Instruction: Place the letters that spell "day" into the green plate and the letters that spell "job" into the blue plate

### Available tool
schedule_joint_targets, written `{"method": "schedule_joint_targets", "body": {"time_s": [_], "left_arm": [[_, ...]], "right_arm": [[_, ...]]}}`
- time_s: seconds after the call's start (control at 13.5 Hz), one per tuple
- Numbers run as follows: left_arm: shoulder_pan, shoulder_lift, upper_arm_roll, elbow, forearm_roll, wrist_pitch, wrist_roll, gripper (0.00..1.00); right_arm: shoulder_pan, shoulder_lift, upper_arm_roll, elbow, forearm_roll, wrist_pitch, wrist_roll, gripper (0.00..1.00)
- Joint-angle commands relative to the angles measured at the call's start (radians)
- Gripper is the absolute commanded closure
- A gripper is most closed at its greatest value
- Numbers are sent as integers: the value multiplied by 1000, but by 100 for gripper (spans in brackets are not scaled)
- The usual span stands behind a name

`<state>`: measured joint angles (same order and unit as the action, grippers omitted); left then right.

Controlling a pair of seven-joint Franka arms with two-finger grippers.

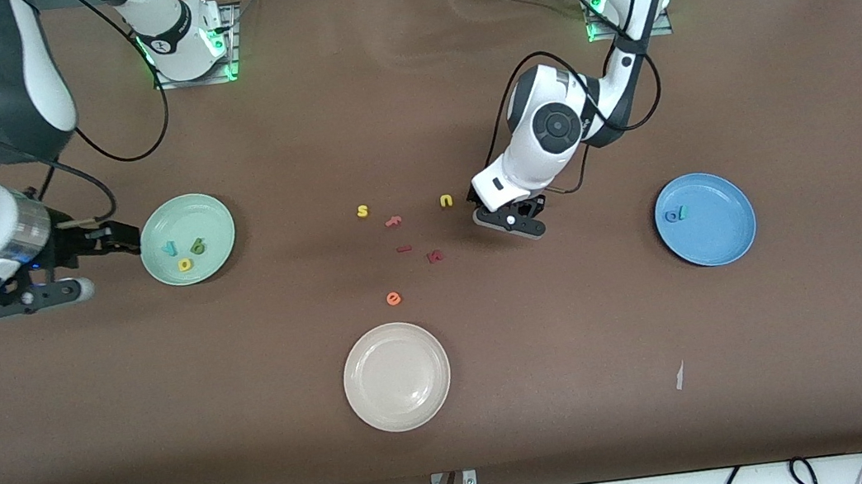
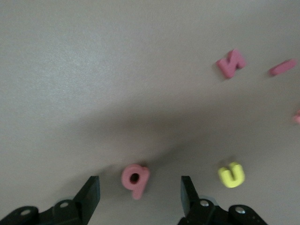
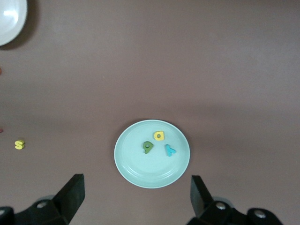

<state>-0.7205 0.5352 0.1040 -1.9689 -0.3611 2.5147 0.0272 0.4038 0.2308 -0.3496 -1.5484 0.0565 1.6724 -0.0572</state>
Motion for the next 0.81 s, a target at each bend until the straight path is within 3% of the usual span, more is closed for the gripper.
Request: {"method": "schedule_joint_targets", "body": {"time_s": [0.0, 0.3, 0.37, 0.59, 0.74], "left_arm": [[-8, 17, 13, 18, 56, -7, -4, 22], [-45, 51, 14, 19, 56, 4, -16, 22], [-51, 57, 14, 18, 63, 22, -29, 22], [-57, 74, 14, 19, 111, 30, -55, 22], [-57, 75, 14, 19, 113, 30, -55, 23]], "right_arm": [[1, -59, 3, 22, 2, -55, -12, 0], [-28, -91, 7, 2, 6, -72, -10, 0], [-78, -99, 53, -2, 9, -75, -15, 0], [-325, -171, 281, -2, -7, -65, -12, 0], [-364, -203, 343, -38, -44, -82, -3, 0]]}}
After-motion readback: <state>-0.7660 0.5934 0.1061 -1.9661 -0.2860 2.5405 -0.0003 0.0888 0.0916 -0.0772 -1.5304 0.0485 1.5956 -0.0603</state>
